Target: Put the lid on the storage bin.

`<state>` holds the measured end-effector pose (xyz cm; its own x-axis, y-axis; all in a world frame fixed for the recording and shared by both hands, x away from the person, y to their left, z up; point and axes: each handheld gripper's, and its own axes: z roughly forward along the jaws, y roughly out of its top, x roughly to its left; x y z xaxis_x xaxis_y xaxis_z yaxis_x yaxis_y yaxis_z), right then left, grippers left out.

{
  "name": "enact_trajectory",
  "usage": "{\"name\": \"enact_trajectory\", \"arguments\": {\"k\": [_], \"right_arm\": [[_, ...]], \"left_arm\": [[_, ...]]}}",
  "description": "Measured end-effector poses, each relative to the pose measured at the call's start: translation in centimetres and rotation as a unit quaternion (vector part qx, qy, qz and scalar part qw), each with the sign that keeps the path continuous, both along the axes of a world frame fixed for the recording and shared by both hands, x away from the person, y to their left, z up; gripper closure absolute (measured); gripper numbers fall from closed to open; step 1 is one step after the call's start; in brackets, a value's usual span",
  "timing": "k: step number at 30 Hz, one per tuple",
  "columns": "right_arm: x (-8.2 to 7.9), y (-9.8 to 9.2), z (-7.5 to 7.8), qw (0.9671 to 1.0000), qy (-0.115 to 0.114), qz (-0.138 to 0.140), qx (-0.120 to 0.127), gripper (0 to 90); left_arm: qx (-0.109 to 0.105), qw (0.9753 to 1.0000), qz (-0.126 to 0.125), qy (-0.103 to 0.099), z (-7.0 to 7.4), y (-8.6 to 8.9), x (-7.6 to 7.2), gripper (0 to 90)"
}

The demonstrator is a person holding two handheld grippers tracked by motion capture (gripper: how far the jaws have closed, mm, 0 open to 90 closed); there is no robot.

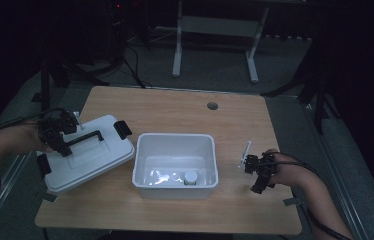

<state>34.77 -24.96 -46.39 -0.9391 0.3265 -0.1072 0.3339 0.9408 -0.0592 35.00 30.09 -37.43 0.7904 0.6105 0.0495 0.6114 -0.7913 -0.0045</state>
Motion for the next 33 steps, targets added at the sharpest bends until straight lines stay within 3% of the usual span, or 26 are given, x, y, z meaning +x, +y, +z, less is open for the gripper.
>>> {"name": "enact_trajectory", "arguments": {"k": [1,6,8,13,20,24,28,33], "right_arm": [[0.0,0.0,0.0,1.0,0.0,0.0,0.001,17.4],[-0.1,-0.1,-0.1,1.0,0.0,0.0,-0.001,17.4],[-0.1,-0.1,0.0,1.0,-0.003,-0.001,-0.003,17.3],[-0.3,-0.2,-0.2,1.0,0.006,-0.002,0.003,17.2],[-0.4,-0.1,0.0,0.9999,0.004,0.004,0.012,15.8],[-0.4,0.0,0.1,0.9999,0.001,0.004,0.012,14.2],[-0.4,0.0,0.1,0.9999,0.002,0.002,0.01,13.7],[-0.5,-0.2,0.0,0.9999,0.002,0.004,0.009,13.7]], "left_arm": [[0.002,1.0,-0.003,-0.003,1.0,-0.1,-0.1,83.5],[0.01,0.9998,-0.009,-0.015,2.8,-0.6,-0.3,83.5],[0.003,0.9996,-0.017,-0.021,4.1,-1.0,-0.5,83.5],[-0.016,0.9987,-0.033,-0.034,5.6,-2.1,-0.8,83.5],[-0.017,0.9974,-0.062,-0.032,5.8,-4.4,-0.5,83.5],[-0.025,0.9947,-0.096,-0.03,5.6,-6.9,-0.1,83.5],[-0.029,0.9932,-0.109,-0.028,5.6,-8.1,0.1,83.5],[-0.029,0.9886,-0.145,-0.027,5.9,-11.1,0.4,83.5]]}}
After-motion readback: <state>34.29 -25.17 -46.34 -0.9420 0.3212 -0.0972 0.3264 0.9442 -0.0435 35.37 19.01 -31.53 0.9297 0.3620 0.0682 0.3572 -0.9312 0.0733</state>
